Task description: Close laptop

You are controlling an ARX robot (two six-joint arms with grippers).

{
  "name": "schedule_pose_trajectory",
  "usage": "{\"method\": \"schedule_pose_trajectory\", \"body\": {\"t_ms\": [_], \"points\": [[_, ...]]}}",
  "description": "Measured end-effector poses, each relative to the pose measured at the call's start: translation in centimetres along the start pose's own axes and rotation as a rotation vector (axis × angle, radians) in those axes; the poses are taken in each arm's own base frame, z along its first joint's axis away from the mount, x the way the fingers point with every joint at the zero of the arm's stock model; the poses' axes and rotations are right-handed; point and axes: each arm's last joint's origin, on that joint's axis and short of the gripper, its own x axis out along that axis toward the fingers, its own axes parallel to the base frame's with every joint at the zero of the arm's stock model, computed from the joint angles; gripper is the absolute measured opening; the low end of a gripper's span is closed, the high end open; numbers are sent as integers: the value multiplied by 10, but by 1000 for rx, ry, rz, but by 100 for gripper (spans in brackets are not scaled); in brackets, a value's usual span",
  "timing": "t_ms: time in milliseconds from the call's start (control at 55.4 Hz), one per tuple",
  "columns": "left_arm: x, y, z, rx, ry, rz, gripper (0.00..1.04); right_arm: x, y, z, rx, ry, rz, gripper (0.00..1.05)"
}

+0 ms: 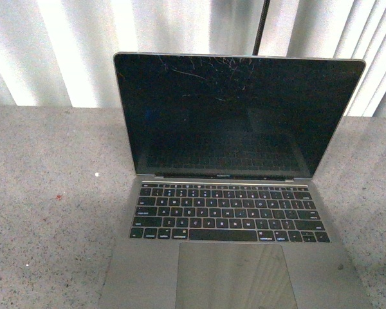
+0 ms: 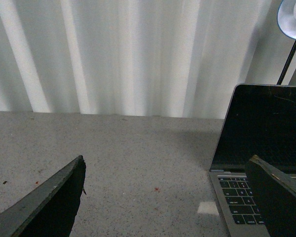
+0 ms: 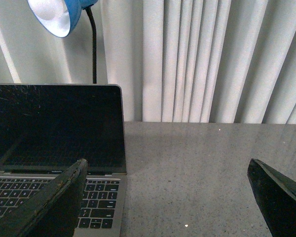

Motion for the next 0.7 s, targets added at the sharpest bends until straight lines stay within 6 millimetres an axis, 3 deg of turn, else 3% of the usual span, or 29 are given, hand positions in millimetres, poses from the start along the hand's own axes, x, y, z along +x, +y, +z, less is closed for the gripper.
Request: {"method": "schedule_pose_trajectory", "body": {"t_ms": [704], "points": [[0, 0, 0, 0, 0, 0, 98, 0, 0, 0, 0, 0, 0, 97]]}}
